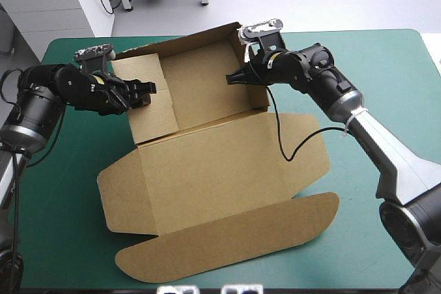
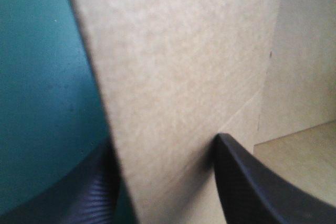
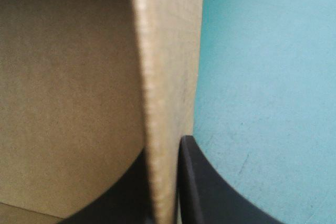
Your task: Fold the box
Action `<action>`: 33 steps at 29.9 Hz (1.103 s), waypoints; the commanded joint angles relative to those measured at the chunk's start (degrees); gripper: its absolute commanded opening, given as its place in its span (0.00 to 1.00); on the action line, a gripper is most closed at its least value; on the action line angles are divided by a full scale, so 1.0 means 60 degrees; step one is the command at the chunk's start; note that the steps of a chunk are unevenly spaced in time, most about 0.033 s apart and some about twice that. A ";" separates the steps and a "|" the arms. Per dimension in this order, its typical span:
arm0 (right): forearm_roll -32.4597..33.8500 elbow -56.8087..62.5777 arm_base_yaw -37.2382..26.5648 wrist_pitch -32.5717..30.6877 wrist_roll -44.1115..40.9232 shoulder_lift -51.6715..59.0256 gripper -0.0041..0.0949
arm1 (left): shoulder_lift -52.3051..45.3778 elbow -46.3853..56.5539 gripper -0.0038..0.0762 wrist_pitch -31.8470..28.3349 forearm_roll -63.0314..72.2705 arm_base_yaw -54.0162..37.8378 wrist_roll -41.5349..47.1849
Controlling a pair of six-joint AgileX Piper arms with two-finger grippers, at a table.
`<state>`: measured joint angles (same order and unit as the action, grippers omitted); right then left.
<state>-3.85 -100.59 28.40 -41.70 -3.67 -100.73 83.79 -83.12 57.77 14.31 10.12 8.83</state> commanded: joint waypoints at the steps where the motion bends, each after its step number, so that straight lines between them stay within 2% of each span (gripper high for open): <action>1: -0.1503 -0.0480 0.0232 0.0461 -0.0022 0.0707 0.04 | -0.0105 -0.0217 0.39 -0.1260 -0.0196 0.0063 0.0125; 7: -0.1865 -0.0480 0.0232 0.0335 -0.0017 0.0787 0.04 | -0.0066 -0.0217 0.23 -0.1329 -0.1228 0.0063 0.0327; 10: -0.1688 -0.0480 0.0232 0.0247 0.0029 0.0828 0.04 | -0.0066 -0.0217 0.06 -0.1346 -0.1159 0.0063 0.0327; 11: -0.1521 -0.0480 0.0232 0.0199 0.0029 0.0828 0.04 | -0.0066 -0.0217 0.04 -0.1346 -0.1010 0.0063 0.0264; 17: -0.0352 -0.0480 0.0232 -0.0616 -0.0383 0.0828 0.04 | -0.0066 -0.0258 0.04 -0.1264 -0.0592 0.0270 0.0108; 23: 0.0776 -0.0480 0.0232 -0.2004 -0.0692 0.0806 0.04 | 0.0088 -0.0675 0.04 -0.1227 -0.0955 0.0966 0.0108; 33: 0.0982 -0.0462 0.0232 -0.3848 -0.0903 0.0226 0.04 | 0.1473 -0.0872 0.04 -0.0608 -0.0928 0.1682 0.0312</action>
<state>6.45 -101.72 28.92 -62.92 -12.19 -100.52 92.73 -86.02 58.99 5.95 18.44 12.07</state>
